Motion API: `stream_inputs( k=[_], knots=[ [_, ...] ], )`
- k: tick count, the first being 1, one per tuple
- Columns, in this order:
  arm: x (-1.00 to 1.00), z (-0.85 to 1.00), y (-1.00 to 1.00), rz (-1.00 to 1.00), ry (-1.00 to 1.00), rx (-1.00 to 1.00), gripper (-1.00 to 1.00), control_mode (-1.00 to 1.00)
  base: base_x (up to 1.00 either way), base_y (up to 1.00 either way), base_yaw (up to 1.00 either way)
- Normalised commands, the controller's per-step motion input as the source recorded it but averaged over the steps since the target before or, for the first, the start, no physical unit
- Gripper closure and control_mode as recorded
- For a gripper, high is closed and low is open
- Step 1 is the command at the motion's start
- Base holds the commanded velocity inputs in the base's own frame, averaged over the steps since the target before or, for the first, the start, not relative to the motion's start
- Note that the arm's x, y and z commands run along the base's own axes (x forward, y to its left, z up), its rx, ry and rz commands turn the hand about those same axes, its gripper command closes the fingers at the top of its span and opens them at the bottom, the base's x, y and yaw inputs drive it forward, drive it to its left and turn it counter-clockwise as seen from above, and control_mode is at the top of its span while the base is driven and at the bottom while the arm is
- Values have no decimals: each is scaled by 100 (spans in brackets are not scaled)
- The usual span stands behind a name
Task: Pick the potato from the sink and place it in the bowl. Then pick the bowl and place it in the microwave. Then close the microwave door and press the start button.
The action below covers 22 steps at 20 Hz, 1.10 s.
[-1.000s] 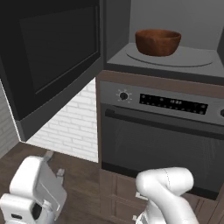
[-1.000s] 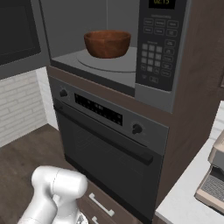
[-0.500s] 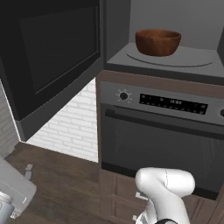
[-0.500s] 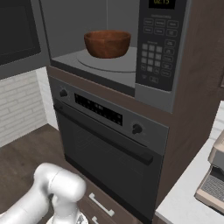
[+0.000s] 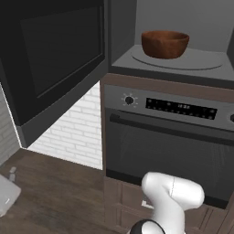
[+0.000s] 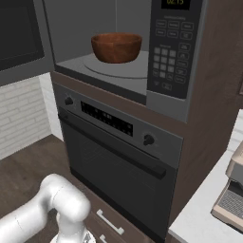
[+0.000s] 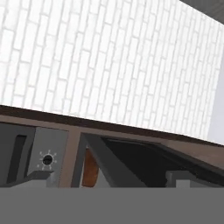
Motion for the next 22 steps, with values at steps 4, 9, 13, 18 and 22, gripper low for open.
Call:
stream_inputs(
  k=[4, 9, 13, 18, 22],
  knots=[
    [56, -2, 17, -7, 0, -1, -100, -100, 0, 0, 0],
    [61, 0, 0, -7, 1, 0, -100, -100, 0, 0, 0],
    [51, 0, 0, -10, 0, 0, -100, -100, 0, 0, 0],
    [1, 22, -27, -6, -11, 3, -100, -100, 0, 0, 0],
    [-11, 39, -40, -3, -14, 7, -100, -100, 0, 0, 0]
  ],
)
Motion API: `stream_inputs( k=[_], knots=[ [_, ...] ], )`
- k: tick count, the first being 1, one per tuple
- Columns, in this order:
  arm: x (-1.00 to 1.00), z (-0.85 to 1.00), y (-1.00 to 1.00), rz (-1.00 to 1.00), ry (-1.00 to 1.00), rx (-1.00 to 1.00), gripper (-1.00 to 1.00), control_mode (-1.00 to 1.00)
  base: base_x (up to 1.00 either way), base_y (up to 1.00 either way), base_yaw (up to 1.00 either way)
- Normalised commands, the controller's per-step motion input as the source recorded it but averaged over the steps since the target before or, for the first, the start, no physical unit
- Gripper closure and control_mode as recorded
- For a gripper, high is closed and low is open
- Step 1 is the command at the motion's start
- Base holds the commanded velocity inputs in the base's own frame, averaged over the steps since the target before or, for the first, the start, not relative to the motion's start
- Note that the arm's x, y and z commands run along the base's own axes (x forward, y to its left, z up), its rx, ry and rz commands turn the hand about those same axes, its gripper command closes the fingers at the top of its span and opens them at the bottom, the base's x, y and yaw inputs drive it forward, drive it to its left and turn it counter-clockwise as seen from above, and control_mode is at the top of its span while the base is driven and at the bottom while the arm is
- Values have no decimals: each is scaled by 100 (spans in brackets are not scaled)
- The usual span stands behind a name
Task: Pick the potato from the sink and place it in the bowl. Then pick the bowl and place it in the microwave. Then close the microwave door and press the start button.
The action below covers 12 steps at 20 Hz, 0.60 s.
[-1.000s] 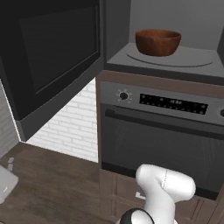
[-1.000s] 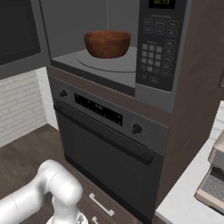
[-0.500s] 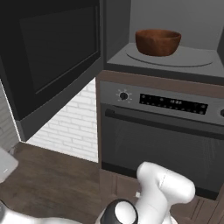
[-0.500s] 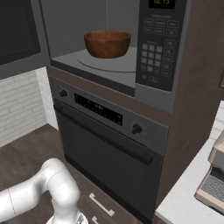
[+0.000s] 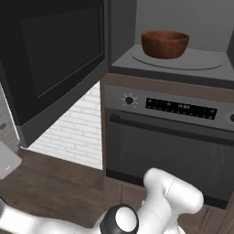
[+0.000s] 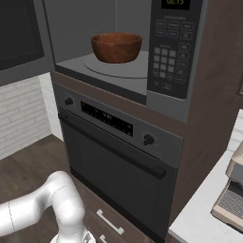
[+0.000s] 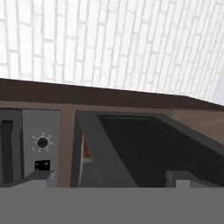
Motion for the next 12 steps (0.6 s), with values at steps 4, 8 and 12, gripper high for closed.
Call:
stream_inputs(
  k=[4, 8, 12],
  knots=[
    [-18, 45, -48, -1, -14, 9, -100, -100, 0, 0, 0],
    [-26, 46, -62, 0, -14, 11, -100, -100, 0, 0, 0],
    [-46, 35, -84, -3, -12, 14, -100, -100, 0, 0, 0]
  ],
)
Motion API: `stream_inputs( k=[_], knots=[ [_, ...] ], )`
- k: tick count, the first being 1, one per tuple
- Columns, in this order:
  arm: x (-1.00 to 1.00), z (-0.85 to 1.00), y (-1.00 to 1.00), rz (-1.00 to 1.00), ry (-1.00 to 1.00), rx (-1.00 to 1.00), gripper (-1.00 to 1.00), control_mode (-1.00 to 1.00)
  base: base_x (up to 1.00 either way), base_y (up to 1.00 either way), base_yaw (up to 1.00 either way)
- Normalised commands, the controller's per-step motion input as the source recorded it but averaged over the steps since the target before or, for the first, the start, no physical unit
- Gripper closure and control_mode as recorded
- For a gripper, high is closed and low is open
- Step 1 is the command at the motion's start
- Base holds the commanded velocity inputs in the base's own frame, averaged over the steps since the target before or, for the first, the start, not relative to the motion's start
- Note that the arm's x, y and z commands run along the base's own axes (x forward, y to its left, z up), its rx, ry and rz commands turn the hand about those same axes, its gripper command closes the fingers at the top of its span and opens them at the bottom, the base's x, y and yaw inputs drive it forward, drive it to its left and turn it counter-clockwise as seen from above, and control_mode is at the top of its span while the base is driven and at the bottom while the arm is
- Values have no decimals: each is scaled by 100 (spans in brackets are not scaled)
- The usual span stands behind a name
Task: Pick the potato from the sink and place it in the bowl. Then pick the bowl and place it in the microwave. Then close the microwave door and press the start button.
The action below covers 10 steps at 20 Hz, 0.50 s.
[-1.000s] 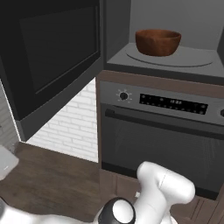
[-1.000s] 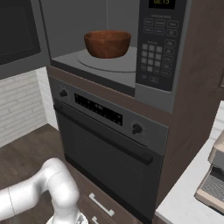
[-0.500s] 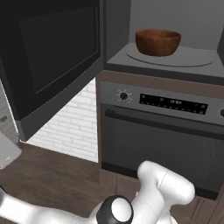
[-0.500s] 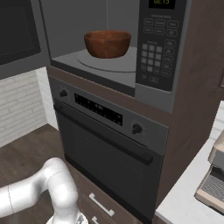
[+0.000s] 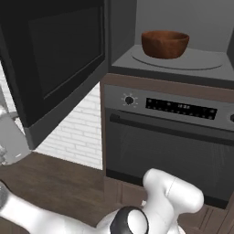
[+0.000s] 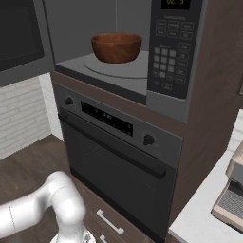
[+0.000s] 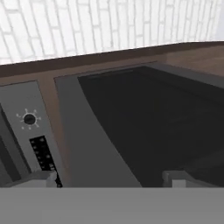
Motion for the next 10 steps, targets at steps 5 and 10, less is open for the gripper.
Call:
stream_inputs(
  k=[5, 10],
  knots=[
    [-57, 22, -99, -2, -10, 17, -100, -100, 0, 0, 0],
    [-32, 20, -100, -4, -1, 17, -100, -100, 0, 0, 0]
  ],
)
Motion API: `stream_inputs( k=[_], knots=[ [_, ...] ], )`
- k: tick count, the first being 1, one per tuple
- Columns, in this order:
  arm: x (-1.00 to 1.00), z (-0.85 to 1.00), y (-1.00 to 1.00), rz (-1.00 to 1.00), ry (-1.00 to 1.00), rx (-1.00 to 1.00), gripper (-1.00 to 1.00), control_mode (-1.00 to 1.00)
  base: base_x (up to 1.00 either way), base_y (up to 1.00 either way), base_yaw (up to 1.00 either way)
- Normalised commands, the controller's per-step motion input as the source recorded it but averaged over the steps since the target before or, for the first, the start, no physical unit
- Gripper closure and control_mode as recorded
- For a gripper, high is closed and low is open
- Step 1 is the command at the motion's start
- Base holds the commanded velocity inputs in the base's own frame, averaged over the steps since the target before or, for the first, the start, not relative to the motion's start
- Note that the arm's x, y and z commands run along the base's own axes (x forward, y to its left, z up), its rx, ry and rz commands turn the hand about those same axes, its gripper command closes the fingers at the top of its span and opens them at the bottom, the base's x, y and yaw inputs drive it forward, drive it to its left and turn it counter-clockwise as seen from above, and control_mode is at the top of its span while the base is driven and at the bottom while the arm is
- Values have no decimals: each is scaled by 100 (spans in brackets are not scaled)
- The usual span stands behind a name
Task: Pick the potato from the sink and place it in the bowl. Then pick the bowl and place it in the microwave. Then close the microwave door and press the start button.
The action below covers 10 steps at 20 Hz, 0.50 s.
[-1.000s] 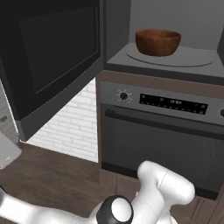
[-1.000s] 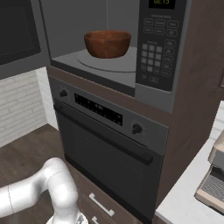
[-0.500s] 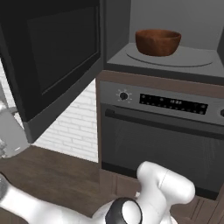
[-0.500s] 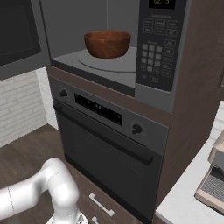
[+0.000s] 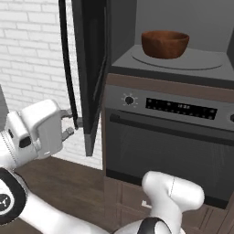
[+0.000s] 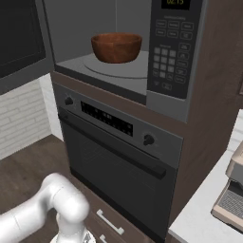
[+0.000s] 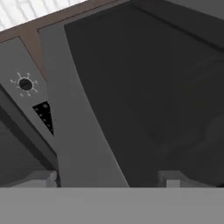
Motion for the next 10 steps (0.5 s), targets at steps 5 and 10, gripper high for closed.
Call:
stream_inputs(
  k=[5, 10],
  knots=[
    [0, 4, -92, -1, 1, 10, -100, -100, 0, 0, 0],
    [8, 0, -93, -1, 8, 7, -100, -100, 0, 0, 0]
  ],
)
